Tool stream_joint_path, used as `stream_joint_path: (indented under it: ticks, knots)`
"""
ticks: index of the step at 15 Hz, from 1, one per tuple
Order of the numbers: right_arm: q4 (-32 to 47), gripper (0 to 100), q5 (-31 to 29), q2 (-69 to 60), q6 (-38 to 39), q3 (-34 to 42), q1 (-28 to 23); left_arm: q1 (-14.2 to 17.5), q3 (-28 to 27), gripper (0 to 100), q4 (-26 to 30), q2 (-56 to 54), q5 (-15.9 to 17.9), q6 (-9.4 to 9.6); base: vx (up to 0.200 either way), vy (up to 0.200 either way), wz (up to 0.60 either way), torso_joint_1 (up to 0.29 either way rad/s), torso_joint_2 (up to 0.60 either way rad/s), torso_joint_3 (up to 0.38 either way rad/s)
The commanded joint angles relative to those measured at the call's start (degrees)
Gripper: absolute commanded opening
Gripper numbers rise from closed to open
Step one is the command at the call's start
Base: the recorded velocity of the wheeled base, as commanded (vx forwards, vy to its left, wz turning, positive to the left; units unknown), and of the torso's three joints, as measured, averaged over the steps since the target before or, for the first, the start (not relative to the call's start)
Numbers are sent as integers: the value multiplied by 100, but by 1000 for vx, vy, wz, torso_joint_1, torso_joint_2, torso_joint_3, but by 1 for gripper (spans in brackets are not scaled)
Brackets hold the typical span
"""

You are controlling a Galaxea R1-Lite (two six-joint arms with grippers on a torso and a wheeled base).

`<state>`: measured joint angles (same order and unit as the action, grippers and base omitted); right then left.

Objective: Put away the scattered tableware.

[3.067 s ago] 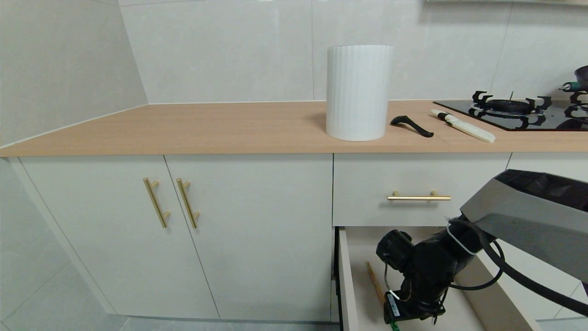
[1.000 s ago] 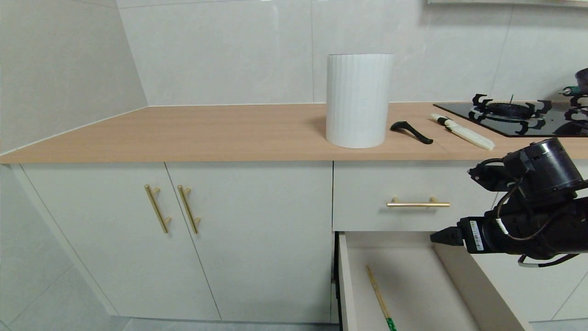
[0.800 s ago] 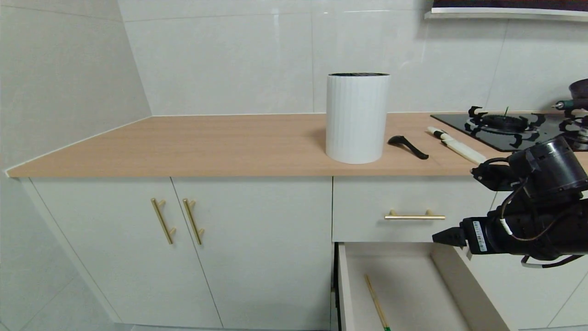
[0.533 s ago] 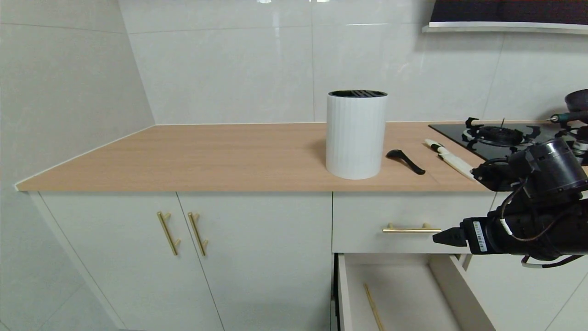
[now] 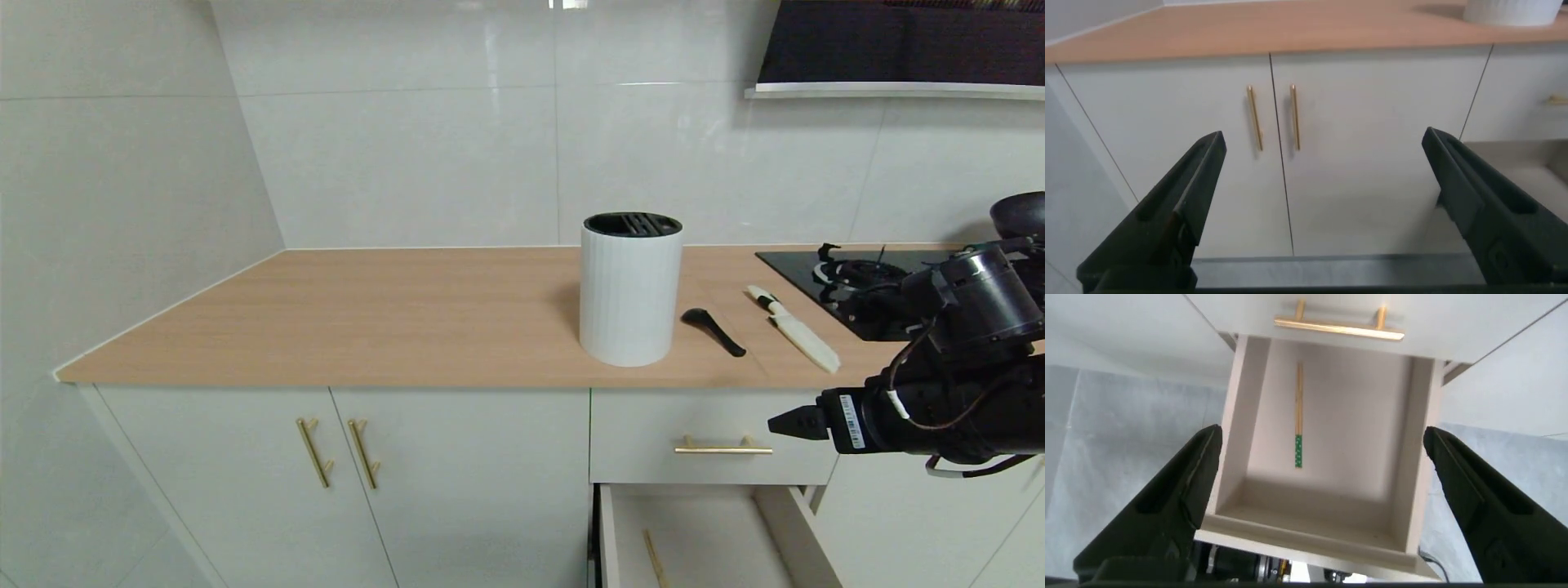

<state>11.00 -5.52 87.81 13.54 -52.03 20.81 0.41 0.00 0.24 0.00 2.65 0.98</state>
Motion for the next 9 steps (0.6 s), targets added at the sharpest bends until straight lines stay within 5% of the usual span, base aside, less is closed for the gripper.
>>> stream_joint_path:
  ticks: [1, 5, 9]
  knots:
    - [-1, 100, -1, 26, -1, 0, 2, 2, 0, 100, 2, 0, -1, -1, 0, 0, 0, 227, -500, -281]
    - [-10, 100, -1, 35, -27, 0, 2, 2, 0, 100, 2, 0, -1, -1, 0, 0, 0, 237, -520, -283]
    - [-511, 100, -1, 333, -62, 26, -165, 2, 0, 100, 2, 0, -1, -1, 0, 0, 0, 69, -146, -85]
